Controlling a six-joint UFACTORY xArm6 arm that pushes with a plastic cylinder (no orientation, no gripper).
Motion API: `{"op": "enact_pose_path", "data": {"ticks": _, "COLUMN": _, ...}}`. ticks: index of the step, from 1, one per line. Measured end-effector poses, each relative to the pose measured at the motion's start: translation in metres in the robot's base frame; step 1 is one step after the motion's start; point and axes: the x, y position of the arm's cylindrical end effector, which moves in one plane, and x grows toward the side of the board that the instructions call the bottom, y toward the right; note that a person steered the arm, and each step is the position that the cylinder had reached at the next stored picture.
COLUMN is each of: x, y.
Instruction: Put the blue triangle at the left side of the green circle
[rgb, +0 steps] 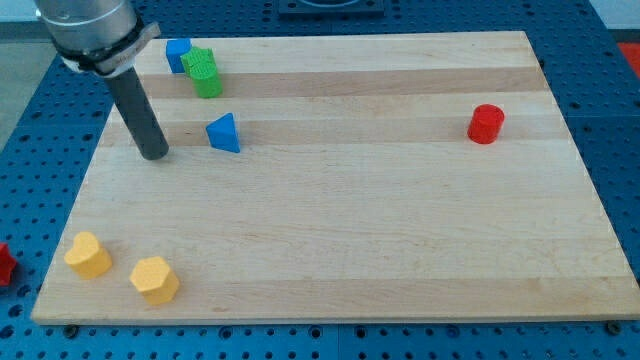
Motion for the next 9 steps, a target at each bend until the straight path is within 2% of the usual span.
{"op": "enact_pose_path", "data": {"ticks": 1, "x": 0.024, "y": 0.049}}
{"op": "enact_pose_path", "data": {"ticks": 2, "x": -0.003, "y": 0.066}}
{"op": "enact_pose_path", "data": {"ticks": 4, "x": -0.006, "y": 0.097}}
{"op": "enact_pose_path", "data": {"ticks": 5, "x": -0.037, "y": 0.094}}
{"op": "enact_pose_path", "data": {"ticks": 7, "x": -0.066, "y": 0.025}}
{"op": "enact_pose_path", "data": {"ticks": 8, "x": -0.102, "y": 0.016}}
{"op": "enact_pose_path", "data": {"ticks": 9, "x": -0.082, "y": 0.008}}
